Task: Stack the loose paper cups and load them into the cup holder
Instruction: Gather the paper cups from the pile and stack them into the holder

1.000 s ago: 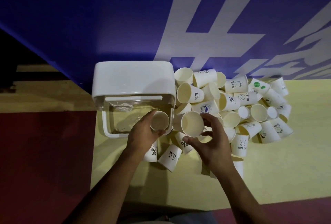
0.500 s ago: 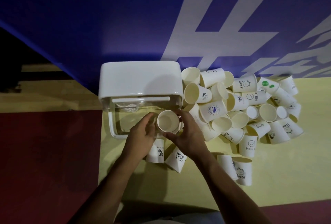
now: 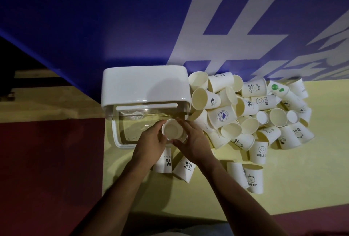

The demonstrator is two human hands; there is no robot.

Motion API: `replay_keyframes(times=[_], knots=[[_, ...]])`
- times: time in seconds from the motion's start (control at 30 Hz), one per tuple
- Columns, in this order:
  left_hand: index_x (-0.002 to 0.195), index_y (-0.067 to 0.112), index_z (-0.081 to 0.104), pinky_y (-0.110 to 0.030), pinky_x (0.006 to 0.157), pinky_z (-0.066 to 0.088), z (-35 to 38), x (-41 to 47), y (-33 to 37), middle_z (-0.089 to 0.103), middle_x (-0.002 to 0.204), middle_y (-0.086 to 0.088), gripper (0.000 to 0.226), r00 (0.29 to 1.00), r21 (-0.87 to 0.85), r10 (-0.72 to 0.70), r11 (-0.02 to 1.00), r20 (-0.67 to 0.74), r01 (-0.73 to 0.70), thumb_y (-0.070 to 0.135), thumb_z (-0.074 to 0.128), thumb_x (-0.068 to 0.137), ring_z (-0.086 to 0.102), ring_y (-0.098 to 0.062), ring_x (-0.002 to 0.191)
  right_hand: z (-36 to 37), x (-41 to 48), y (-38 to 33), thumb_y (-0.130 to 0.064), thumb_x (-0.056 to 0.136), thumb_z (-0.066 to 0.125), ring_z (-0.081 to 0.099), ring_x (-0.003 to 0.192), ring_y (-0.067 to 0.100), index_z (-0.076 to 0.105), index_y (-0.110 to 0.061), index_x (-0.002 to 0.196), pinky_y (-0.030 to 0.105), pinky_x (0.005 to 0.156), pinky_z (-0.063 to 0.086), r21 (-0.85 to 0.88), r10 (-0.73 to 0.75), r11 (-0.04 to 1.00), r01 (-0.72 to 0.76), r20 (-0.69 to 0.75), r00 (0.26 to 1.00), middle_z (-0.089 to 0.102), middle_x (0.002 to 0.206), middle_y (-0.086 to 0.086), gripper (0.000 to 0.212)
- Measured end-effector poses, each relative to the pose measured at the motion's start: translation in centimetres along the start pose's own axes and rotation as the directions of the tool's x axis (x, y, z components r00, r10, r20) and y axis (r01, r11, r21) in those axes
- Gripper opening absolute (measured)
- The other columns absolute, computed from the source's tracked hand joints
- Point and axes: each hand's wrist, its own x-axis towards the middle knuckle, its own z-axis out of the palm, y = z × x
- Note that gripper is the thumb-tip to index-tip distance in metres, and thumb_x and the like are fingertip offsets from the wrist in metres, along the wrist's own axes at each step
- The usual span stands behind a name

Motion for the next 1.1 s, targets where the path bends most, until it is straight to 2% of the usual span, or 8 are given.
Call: replay_keyframes(times=[0.1, 0.2, 0.3, 0.4, 0.57, 0.7, 0.83, 1.1], knots=[[0.143, 0.037, 0.050, -0.031, 0.093, 0.055, -0.1, 0.0, 0.4, 0.068, 0.126, 0.007, 0.052, 1.000, 0.005, 0.005, 1.000, 0.002, -0.005, 0.016, 0.063, 0.098, 0.064, -0.010, 0.114, -0.2, 0.1, 0.0, -0.045, 0.083, 0.081, 0.054, 0.130, 0.022, 0.045, -0.026, 0.153, 0.042, 0.103, 0.050, -0.049, -0.016, 0.999, 0.017, 0.019, 1.000, 0.056, 0.144, -0.002, 0.081], [0.144, 0.032, 0.048, -0.025, 0.089, 0.049, -0.2, -1.1, 1.5, 0.061, 0.129, 0.013, 0.051, 0.998, 0.032, 0.041, 0.999, -0.051, -0.039, 0.024, 0.065, 0.097, 0.059, -0.008, 0.112, -0.8, -0.9, -0.1, -0.056, 0.086, 0.071, 0.052, 0.132, 0.018, 0.039, -0.029, 0.157, 0.037, 0.102, 0.051, -0.051, -0.036, 0.998, 0.036, -0.005, 0.999, 0.053, 0.148, -0.003, 0.082], [0.143, 0.027, 0.050, -0.026, 0.089, 0.048, 0.0, -3.2, 3.3, 0.057, 0.136, 0.008, 0.048, 0.983, 0.105, 0.103, 0.991, -0.149, -0.088, 0.035, 0.062, 0.098, 0.056, -0.010, 0.115, -1.9, -3.3, 0.4, -0.049, 0.096, 0.064, 0.058, 0.122, 0.014, 0.052, -0.025, 0.147, 0.034, 0.095, 0.055, 0.022, -0.002, 1.000, 0.004, -0.104, 0.995, 0.059, 0.140, -0.005, 0.058], [0.138, 0.027, 0.052, -0.038, 0.091, 0.055, 1.2, -4.2, 6.4, 0.058, 0.134, 0.003, 0.044, 0.964, 0.109, 0.223, 0.972, -0.145, -0.209, 0.037, 0.061, 0.096, 0.057, -0.018, 0.118, -3.1, -6.0, 2.1, -0.035, 0.098, 0.066, 0.060, 0.099, 0.004, 0.065, -0.026, 0.131, 0.028, 0.078, 0.056, 0.067, 0.062, 0.996, -0.051, -0.165, 0.984, 0.063, 0.123, -0.013, 0.034], [0.138, 0.019, 0.053, -0.031, 0.086, 0.057, 4.2, -1.6, 13.0, 0.058, 0.133, 0.000, 0.055, 0.872, 0.253, 0.484, 0.855, -0.074, -0.454, 0.034, 0.072, 0.089, 0.058, -0.019, 0.118, -5.7, -10.1, 6.2, -0.027, 0.096, 0.069, 0.060, 0.081, 0.004, 0.071, -0.022, 0.119, 0.017, 0.071, 0.050, 0.149, 0.136, 0.983, -0.105, -0.214, 0.967, 0.066, 0.109, -0.014, 0.023], [0.144, 0.019, 0.047, -0.034, 0.099, 0.049, 7.3, 1.6, 18.2, 0.052, 0.143, -0.002, 0.068, 0.858, 0.343, 0.514, 0.805, 0.000, -0.483, 0.043, 0.075, 0.086, 0.050, -0.022, 0.129, -9.0, -12.2, 9.9, -0.026, 0.097, 0.069, 0.063, 0.083, 0.006, 0.072, -0.025, 0.114, 0.013, 0.071, 0.049, 0.177, 0.185, 0.973, -0.149, -0.210, 0.960, 0.067, 0.108, -0.013, 0.017], [0.149, 0.016, 0.042, -0.038, 0.108, 0.041, 12.2, 3.7, 22.2, 0.048, 0.149, -0.005, 0.079, 0.840, 0.456, 0.532, 0.725, 0.106, -0.516, 0.047, 0.075, 0.084, 0.045, -0.025, 0.135, -12.4, -13.3, 13.6, -0.029, 0.098, 0.066, 0.062, 0.084, 0.007, 0.072, -0.026, 0.112, 0.023, 0.071, 0.053, 0.211, 0.230, 0.961, -0.181, -0.243, 0.942, 0.066, 0.104, -0.015, 0.016], [0.151, 0.017, 0.037, -0.040, 0.112, 0.037, 21.5, 6.8, 26.9, 0.043, 0.153, -0.004, 0.081, 0.856, 0.550, 0.468, 0.666, 0.219, -0.505, 0.049, 0.072, 0.085, 0.039, -0.025, 0.140, -19.1, -14.6, 21.1, -0.024, 0.098, 0.067, 0.063, 0.084, 0.007, 0.073, -0.025, 0.112, 0.011, 0.069, 0.045, 0.237, 0.256, 0.952, -0.193, -0.274, 0.927, 0.068, 0.106, -0.017, 0.015]])
